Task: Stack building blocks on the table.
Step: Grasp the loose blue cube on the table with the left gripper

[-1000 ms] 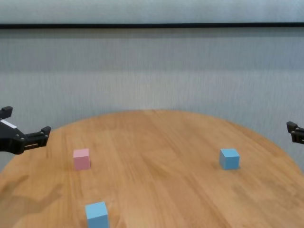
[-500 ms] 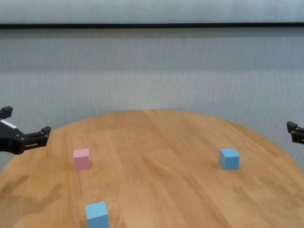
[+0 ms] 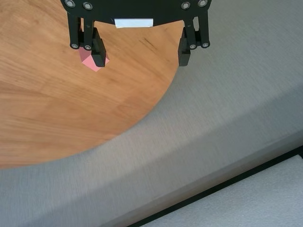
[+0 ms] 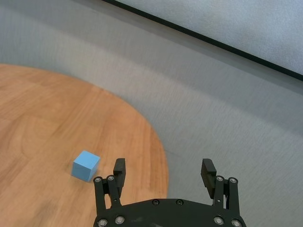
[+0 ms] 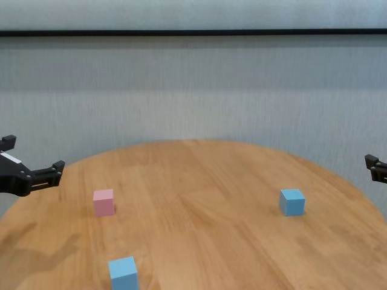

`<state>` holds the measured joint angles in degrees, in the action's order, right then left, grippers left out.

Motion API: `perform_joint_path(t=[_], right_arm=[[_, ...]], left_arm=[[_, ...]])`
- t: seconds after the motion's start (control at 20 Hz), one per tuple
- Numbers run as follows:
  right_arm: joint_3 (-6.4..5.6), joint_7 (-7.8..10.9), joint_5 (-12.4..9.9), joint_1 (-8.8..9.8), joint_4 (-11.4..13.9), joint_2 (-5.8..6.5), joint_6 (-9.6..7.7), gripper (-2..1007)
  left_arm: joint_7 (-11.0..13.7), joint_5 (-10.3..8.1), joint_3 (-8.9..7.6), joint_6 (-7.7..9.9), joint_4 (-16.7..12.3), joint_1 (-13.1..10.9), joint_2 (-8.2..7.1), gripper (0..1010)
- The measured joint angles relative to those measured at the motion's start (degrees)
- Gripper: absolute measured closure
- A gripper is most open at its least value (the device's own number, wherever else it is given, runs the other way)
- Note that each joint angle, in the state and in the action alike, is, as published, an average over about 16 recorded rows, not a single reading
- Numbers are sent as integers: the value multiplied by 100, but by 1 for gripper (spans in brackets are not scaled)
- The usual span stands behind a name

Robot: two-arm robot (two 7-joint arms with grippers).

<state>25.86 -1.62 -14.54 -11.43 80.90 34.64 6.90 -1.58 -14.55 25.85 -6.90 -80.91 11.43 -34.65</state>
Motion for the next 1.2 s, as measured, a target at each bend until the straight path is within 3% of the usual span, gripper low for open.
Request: perform_joint_path(t=[0.25, 0.5, 0.65, 0.95, 1.2], right_arm=[[0, 0, 0, 0, 0, 0, 0, 0], [0, 0, 0, 0, 0, 0, 0, 0], [0, 0, 0, 0, 0, 0, 0, 0], [0, 0, 0, 0, 0, 0, 0, 0], [0, 0, 0, 0, 0, 0, 0, 0]], left_arm=[[197, -43, -13, -27, -29, -39, -64, 8], [698, -224, -44, -63, -101, -120, -242, 8], [1167, -395, -69, -119, -157, -178, -394, 8], [2370, -761, -42, -313, -219, -216, -715, 8], [3230, -968, 50, -467, -158, -117, -836, 8]])
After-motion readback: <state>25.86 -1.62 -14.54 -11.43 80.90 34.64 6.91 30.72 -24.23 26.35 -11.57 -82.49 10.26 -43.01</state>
